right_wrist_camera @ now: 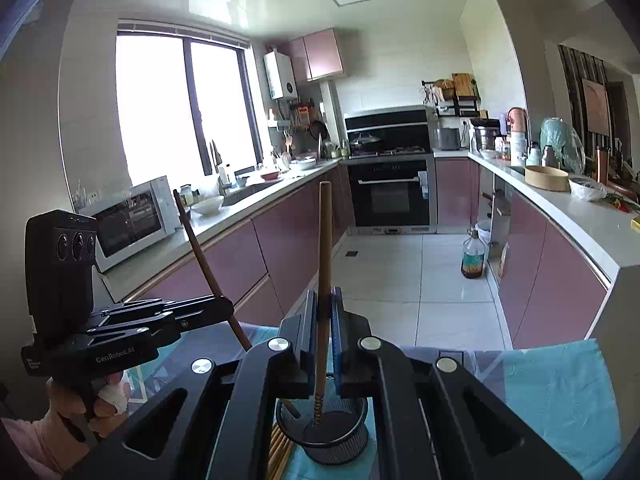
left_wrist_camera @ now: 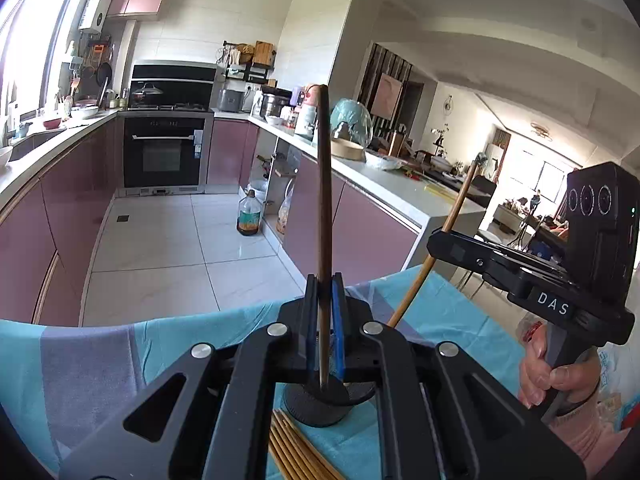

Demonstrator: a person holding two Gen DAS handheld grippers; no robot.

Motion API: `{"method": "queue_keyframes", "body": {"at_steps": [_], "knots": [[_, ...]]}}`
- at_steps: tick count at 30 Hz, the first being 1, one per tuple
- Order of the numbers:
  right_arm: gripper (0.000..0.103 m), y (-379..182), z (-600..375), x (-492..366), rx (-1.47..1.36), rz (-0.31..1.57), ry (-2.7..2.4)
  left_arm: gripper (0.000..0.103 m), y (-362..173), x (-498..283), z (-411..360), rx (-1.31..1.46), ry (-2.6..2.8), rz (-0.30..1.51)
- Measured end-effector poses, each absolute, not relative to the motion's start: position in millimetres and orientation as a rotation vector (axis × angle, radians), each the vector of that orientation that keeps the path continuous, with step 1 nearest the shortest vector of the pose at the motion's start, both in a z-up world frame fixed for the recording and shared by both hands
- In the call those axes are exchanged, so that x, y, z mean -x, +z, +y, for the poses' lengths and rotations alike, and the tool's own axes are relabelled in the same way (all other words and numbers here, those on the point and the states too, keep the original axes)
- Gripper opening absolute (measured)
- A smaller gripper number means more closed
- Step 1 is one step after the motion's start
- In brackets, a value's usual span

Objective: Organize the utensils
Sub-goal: 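Lift the left tool's chopstick upright over the mesh cup while the right tool carries its chopstick there, then lower the left tool's chopstick into the cup and open it while the right tool releases its chopstick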

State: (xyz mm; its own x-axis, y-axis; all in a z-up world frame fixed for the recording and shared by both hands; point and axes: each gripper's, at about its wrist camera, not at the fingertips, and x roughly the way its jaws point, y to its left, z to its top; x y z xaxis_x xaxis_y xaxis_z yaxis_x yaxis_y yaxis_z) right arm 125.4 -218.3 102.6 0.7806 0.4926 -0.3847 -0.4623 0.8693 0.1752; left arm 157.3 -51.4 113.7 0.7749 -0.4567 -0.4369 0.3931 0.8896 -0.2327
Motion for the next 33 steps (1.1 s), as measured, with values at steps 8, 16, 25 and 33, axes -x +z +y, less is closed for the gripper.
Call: {"method": "queue_keyframes", "body": {"at_steps": [8,16,25,33], "knots": [[0.005,61.8,-198.6,-146.8,-0.042,0.603,0.524,0.007,56.0,-185.1,-74.3,0.077,-0.475,0.647],[0.007,50.6,-188.2,-160.5,-0.03,0.666,0.504,0.008,35.1,-207.1,-78.9,0.052,-0.454,0.682],[0.018,48.4,-181.8,-167.5,-0.046,0.664,0.484,0.01,17.8,-217.4,-68.4,0.078,-0.429,0.702],[0.031,50.0,-186.7,-163.6,-0.064,0.638,0.465,0.021,13.5,-208.4,-55.6,0.102,-0.397,0.683]]}}
